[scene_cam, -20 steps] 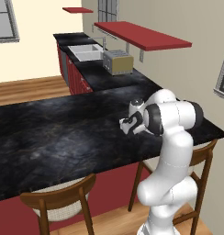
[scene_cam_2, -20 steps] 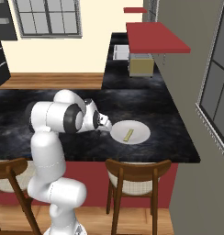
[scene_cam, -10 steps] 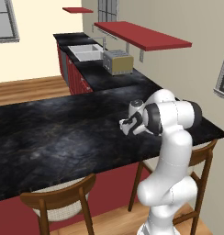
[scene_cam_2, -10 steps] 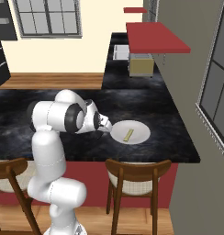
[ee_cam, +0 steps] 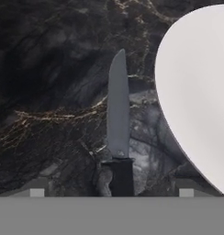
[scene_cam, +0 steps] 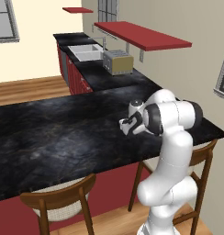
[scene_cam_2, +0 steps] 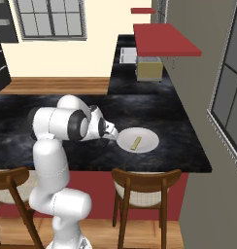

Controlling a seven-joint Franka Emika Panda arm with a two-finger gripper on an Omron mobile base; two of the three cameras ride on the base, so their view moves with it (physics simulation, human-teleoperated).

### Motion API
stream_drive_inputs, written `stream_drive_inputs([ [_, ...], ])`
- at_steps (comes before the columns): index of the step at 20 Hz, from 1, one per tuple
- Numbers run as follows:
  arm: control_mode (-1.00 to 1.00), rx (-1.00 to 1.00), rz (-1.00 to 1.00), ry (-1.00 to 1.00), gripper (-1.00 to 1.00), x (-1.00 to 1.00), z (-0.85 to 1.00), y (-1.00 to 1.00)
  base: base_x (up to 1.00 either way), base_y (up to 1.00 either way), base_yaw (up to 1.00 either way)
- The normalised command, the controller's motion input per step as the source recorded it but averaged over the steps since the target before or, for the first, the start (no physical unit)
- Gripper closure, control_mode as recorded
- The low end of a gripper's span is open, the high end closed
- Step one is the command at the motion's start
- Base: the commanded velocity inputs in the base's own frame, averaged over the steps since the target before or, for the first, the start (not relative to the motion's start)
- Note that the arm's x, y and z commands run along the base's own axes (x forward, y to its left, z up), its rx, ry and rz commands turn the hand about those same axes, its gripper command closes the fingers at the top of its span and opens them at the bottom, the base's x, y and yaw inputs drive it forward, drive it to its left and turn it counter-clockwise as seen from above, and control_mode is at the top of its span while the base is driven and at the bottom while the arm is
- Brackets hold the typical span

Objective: Retrieve the butter from the fridge and place it on a plate on the dining table. Then retrieve the butter knife by the fridge and place it near the plate.

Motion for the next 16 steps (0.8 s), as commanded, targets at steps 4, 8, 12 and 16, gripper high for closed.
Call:
stream_drive_inputs([
  [4,-1.0,0.04,-0.01,0.05,-1.0,-0.24,0.31,0.0,0.0,0.0,0.0],
  [8,-1.0,0.06,0.0,0.07,-1.0,-0.62,0.57,-0.02,0.0,0.0,0.0],
  [12,-1.0,0.01,0.0,0.09,-1.0,-0.65,0.94,-0.06,0.0,0.0,0.0],
  [16,-1.0,0.0,0.0,0.02,-1.0,-0.77,0.9,-0.03,0.0,0.0,0.0],
])
